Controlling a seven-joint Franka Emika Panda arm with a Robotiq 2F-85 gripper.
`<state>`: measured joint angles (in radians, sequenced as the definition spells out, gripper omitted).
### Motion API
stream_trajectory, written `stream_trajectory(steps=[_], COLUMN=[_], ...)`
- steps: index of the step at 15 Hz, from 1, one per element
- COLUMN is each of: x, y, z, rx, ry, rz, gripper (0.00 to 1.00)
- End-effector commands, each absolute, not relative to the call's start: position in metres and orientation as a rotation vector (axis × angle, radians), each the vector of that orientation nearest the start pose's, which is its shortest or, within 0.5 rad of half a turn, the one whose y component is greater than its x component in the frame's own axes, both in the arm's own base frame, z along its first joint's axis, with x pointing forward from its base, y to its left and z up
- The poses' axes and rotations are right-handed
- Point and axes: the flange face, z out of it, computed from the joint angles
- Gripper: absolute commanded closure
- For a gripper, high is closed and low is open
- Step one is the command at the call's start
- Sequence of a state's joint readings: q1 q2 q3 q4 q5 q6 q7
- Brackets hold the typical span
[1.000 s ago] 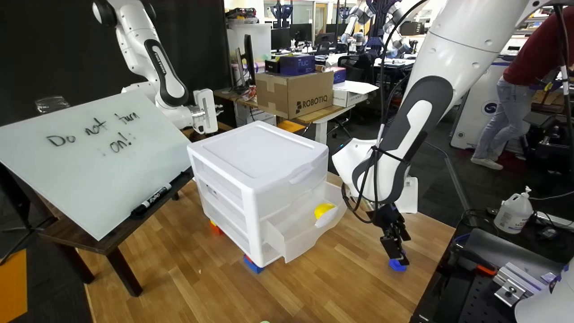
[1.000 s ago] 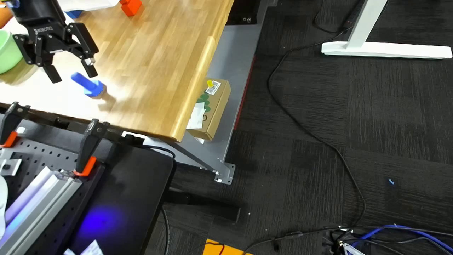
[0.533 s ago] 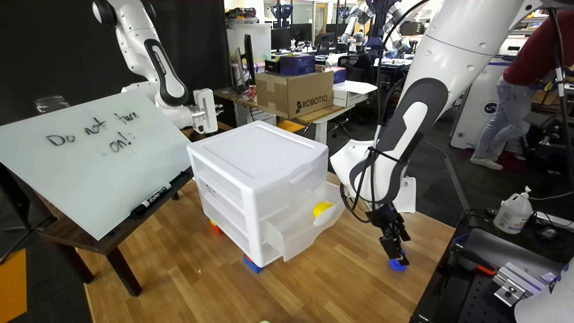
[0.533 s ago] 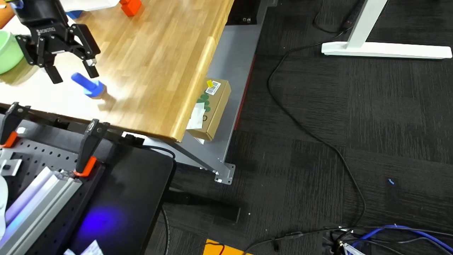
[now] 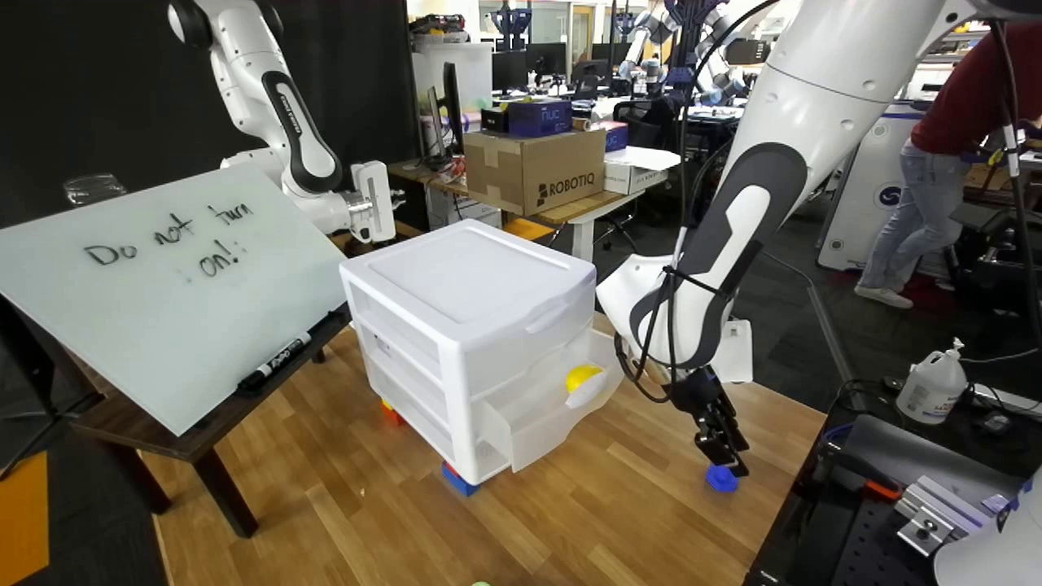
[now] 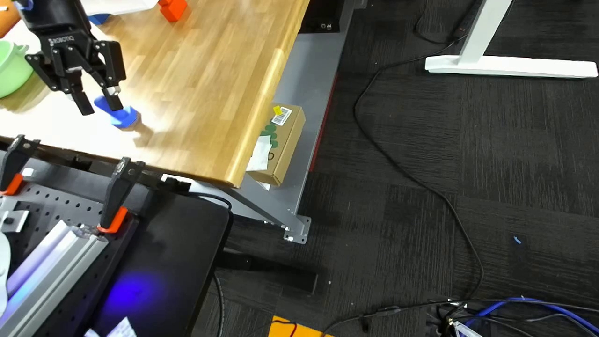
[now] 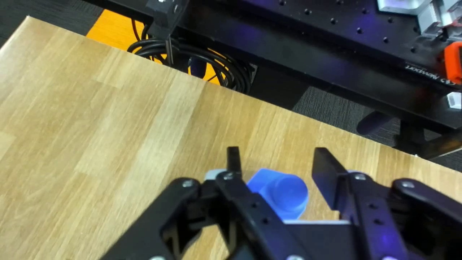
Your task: Put the yellow object in the open drawer and then close it
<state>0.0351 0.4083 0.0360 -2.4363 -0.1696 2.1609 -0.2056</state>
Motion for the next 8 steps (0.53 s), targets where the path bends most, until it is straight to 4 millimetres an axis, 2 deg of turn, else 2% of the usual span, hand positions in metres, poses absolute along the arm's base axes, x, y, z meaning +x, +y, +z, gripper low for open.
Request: stream_trajectory(steps=[1, 2, 4, 8], x=[0.3993, 0.4003, 0.4029, 0.4082], y=[0.0221, 0.0214, 0.0197, 0.0167], z=[0.1052, 0.1054, 0.1062, 0.1089], rx=[-2.879, -2.873, -2.861, -2.843], ry=[-0.659, -0.664, -0.673, -0.682], rz=[1.112, 1.114, 1.114, 1.124], gripper=[0.74, 0.82, 0.90, 0.88])
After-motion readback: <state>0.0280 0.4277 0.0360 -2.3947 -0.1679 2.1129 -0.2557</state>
